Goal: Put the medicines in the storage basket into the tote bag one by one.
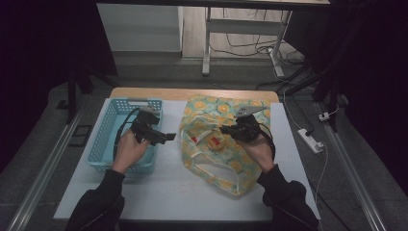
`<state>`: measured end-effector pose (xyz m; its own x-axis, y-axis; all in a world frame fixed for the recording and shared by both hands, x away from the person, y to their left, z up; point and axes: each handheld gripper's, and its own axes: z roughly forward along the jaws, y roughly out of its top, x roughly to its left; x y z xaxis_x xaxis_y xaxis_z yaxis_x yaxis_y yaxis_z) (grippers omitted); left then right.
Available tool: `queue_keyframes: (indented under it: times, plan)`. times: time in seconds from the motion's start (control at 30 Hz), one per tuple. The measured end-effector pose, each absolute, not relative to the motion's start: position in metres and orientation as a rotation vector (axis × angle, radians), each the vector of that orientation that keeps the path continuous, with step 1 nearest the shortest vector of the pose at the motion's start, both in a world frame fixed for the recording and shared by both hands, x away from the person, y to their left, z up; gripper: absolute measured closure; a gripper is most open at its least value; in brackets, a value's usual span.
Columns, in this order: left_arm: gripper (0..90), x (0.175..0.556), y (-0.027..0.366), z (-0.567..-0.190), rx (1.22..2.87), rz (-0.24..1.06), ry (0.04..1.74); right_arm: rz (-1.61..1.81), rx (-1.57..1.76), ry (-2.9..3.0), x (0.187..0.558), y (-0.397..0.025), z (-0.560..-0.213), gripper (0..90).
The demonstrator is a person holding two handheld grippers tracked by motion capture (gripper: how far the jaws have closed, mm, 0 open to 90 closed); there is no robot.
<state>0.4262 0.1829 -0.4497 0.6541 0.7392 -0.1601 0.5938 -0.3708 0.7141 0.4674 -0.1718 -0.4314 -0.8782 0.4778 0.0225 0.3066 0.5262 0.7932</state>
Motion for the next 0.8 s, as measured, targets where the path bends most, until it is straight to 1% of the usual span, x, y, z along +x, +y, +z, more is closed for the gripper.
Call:
queue_keyframes:
  times: [0.27,0.53,0.8]
  plan:
    - [0.1,0.433,0.21,-0.453,2.072,0.313,1.118,1.275,0.669,2.567,0.468,-0.172,-0.432,90.0]
    - [0.1,0.443,0.23,-0.453,2.052,0.348,1.187,1.274,0.671,2.567,0.468,-0.172,-0.432,90.0]
    - [0.1,0.464,0.245,-0.458,2.02,0.331,1.28,1.274,0.669,2.568,0.468,-0.172,-0.432,90.0]
